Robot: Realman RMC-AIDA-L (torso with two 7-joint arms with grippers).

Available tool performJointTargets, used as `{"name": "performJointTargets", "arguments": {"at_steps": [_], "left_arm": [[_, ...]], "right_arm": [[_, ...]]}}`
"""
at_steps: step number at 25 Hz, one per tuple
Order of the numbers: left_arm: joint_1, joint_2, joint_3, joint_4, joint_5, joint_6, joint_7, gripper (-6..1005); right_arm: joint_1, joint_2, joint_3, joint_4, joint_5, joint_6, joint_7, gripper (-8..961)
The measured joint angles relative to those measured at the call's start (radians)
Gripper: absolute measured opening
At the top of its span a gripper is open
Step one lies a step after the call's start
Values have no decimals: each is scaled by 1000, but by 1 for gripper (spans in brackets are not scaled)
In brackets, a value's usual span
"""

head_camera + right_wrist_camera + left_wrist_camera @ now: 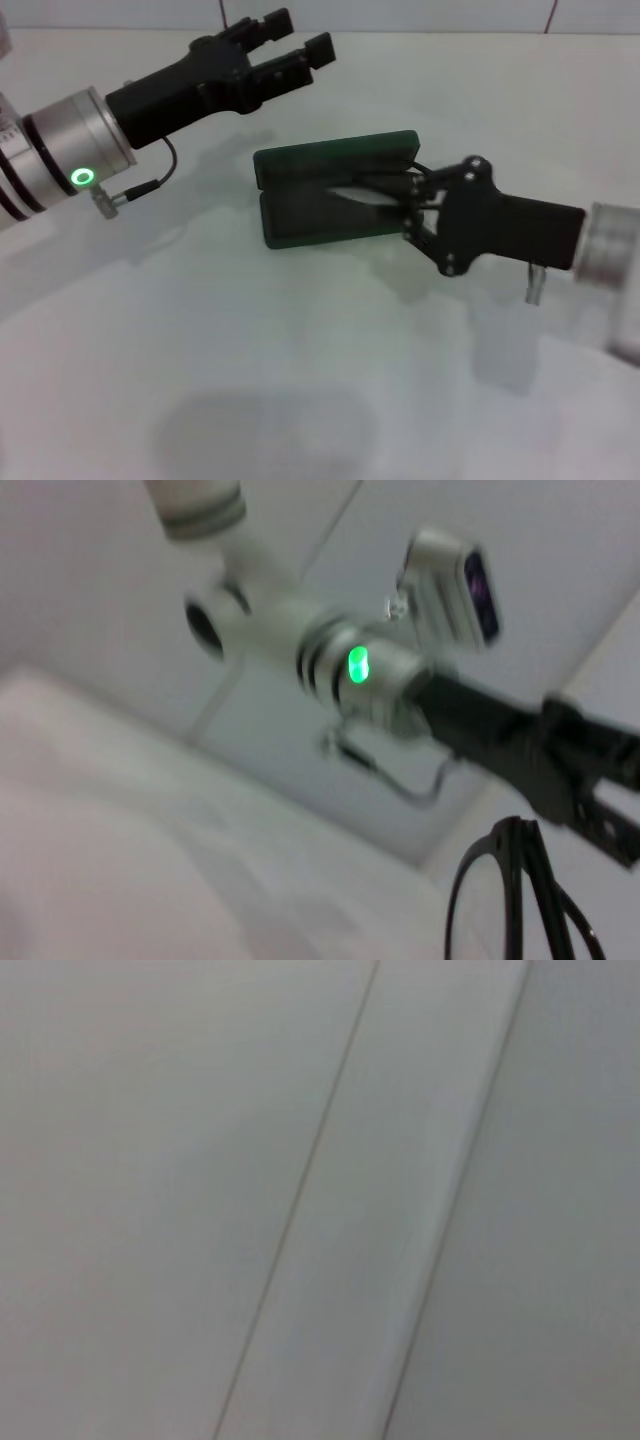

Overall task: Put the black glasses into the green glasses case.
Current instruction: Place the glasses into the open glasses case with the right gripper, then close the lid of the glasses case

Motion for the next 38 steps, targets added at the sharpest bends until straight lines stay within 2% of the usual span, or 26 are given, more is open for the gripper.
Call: {"name": "performJointTargets", "arguments": {"at_steps": [4, 8, 15, 20, 23, 25, 29, 32, 35, 38], "left_arm": [[8, 0, -4, 0, 0, -16, -1, 888], [7, 0, -5, 0, -6, -28, 1, 888], [1, 0, -4, 0, -49, -57, 1, 888], [-2, -2, -4, 0, -49, -62, 0, 888], [-3, -3, -5, 0, -50, -67, 0, 888], [-4, -3, -4, 0, -50, -67, 0, 888], [-4, -1, -5, 0, -50, -67, -1, 888], [-4, -1, -1, 0, -44, -94, -5, 888], [-16, 2, 4, 0, -15, -166, -14, 887], [-44, 9, 5, 1, 56, -268, -53, 887]], "right_arm": [[-26, 0, -152, -148, -21, 315, 2, 123], [-1, 2, -243, -175, -22, 493, 5, 125], [51, 3, -276, -147, -4, 552, 13, 130], [102, 3, -291, -101, -1, 568, 88, 133], [118, 3, -304, -90, -1, 578, 126, 252], [120, 2, -309, -91, -2, 568, 168, 332], [111, -7, -296, -97, -9, 491, 250, 361], [89, -11, -242, -78, -10, 385, 296, 377], [58, -14, -134, -36, -12, 221, 333, 378], [42, -37, 25, 67, -14, -49, 407, 380]]}}
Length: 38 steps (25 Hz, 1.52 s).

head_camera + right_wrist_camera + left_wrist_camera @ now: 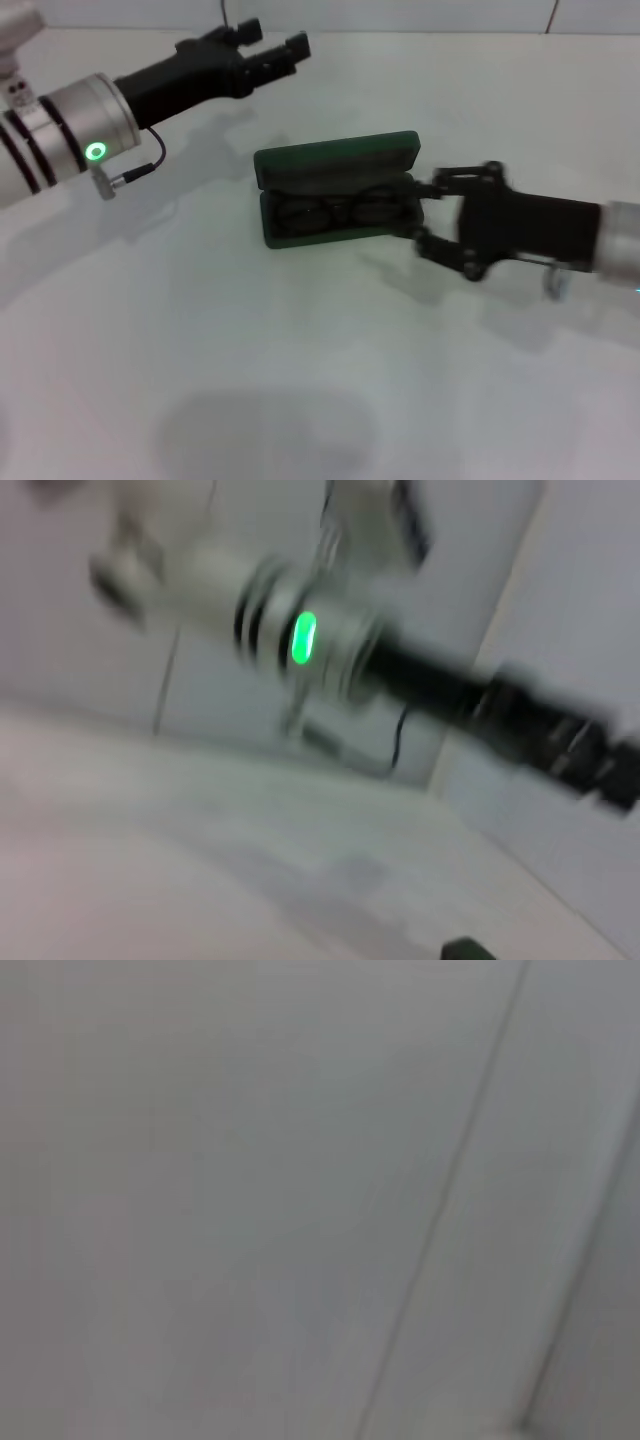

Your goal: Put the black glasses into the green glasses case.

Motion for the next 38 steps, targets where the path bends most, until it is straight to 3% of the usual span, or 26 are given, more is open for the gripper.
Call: {"name": "performJointTargets", "arguments": {"at_steps": [4, 6, 11, 19, 30, 34, 38], "left_arm": [[-82, 11, 1, 1, 196, -146, -123, 887], [-126, 12, 2, 3, 302, -206, -198, 887], [-187, -4, 41, 23, 468, -299, -337, 887], [-207, -14, 189, 30, 487, -333, -409, 887], [-108, -24, 264, 67, 449, -243, -344, 887], [-37, -24, 310, 111, 268, -187, -214, 887], [46, -5, 308, 153, 64, 92, 37, 887]], "right_arm": [[32, -48, 140, 186, 0, -278, 67, 382], [38, -62, 168, 238, 0, -325, 79, 384], [17, -58, 183, 256, -2, -298, 93, 386], [13, -52, 184, 258, -25, -258, 93, 390], [15, -48, 185, 261, -25, -187, 90, 402], [22, -44, 184, 262, -26, -188, 89, 425], [25, -38, 182, 250, -26, -271, 85, 448]]}}
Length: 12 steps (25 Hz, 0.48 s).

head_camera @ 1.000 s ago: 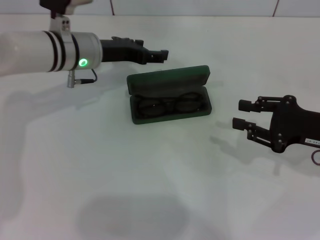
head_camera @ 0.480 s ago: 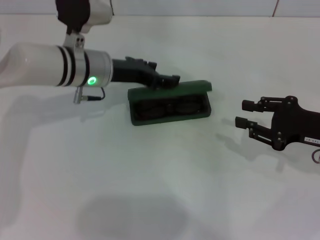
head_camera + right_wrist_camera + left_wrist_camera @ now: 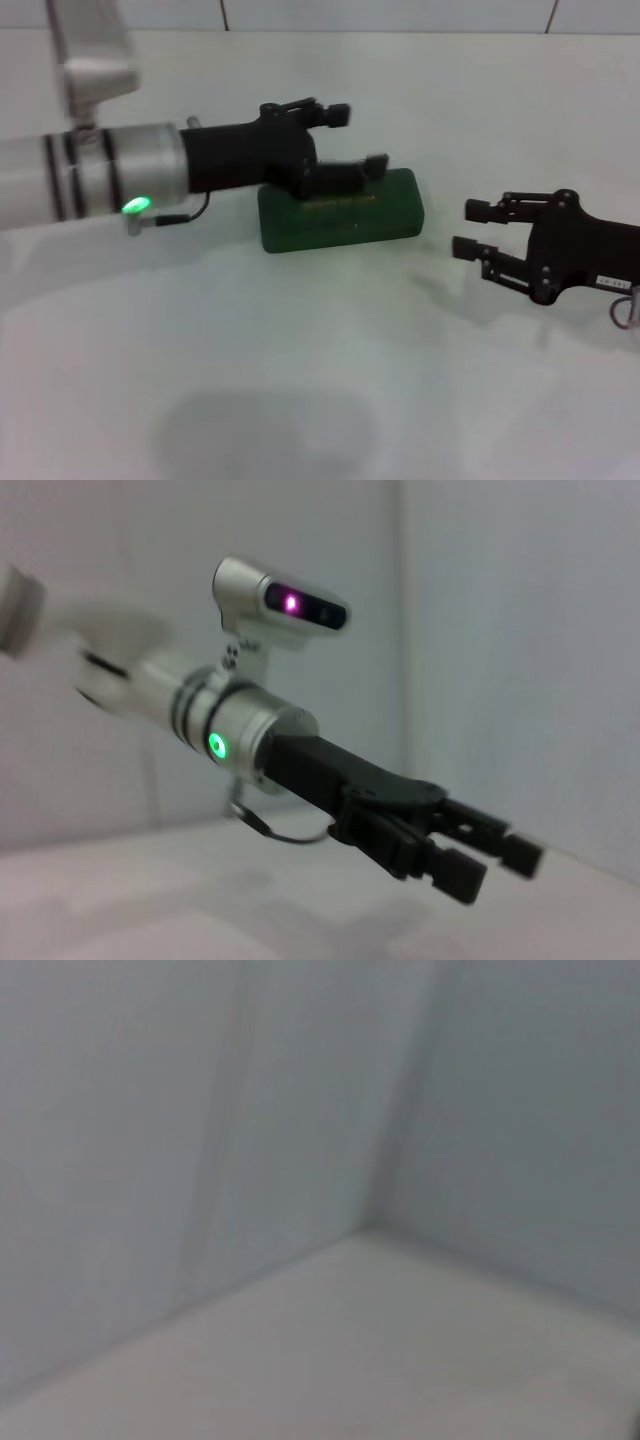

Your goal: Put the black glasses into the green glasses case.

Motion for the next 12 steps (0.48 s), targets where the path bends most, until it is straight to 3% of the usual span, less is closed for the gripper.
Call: {"name": "performJointTargets", "arguments": {"at_steps": [6, 9, 12], "left_arm": [[115, 55, -5, 64, -36, 511, 243, 887], [167, 62, -8, 98, -38, 579, 271, 887], [182, 63, -26, 97, -26, 574, 285, 887]], "right_arm": [[1, 34, 0, -76, -25, -96, -12, 483], [5, 55, 2, -101, -58, -108, -17, 501], [17, 68, -3, -100, -64, -108, -43, 643]]}}
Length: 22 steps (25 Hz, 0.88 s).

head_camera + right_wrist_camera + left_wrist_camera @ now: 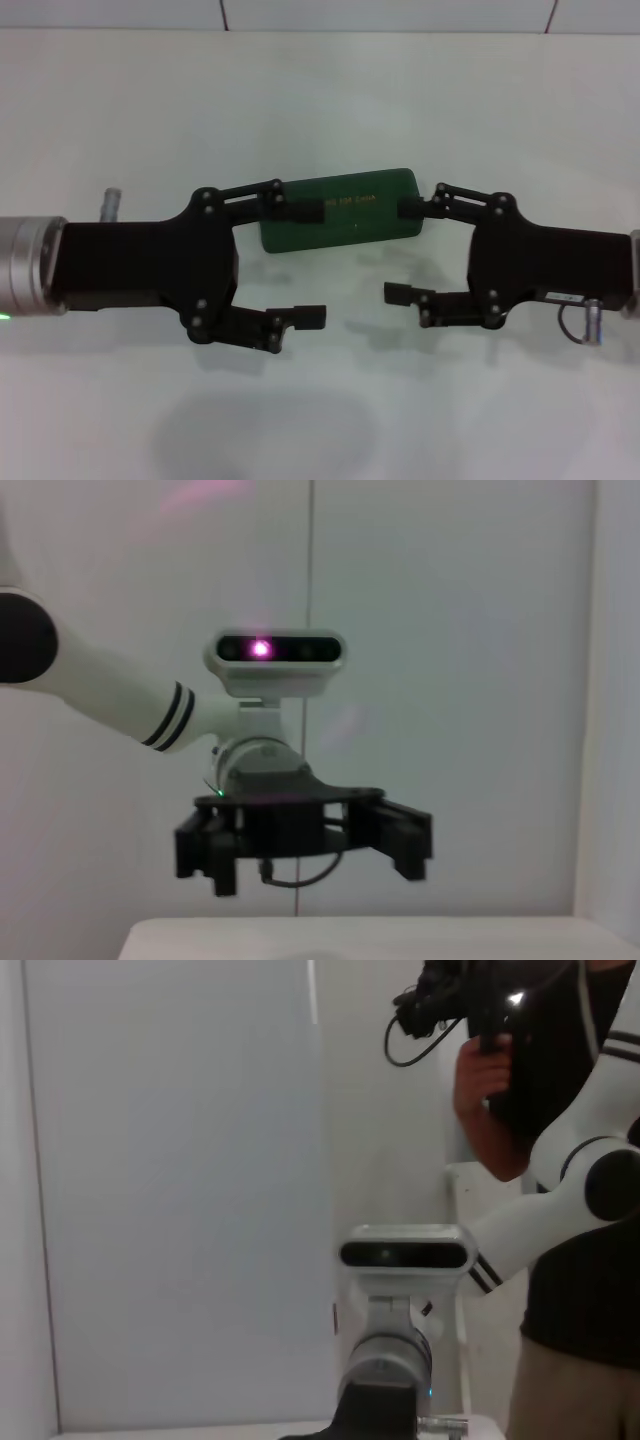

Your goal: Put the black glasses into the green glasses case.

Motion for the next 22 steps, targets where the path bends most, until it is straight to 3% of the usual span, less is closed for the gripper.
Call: {"name": "performJointTargets", "arguments": {"at_steps": [2, 8, 22], "left_arm": [[5, 0, -6, -3, 9, -2, 5, 887], [18, 7, -7, -3, 12, -5, 20, 887], [21, 7, -8, -4, 5, -6, 25, 887]], "right_arm": [[9, 6, -3, 6, 0, 0, -9, 738], [28, 11, -6, 15, 2, 0, -11, 827], [30, 11, -20, 23, 7, 9, -21, 827]]}}
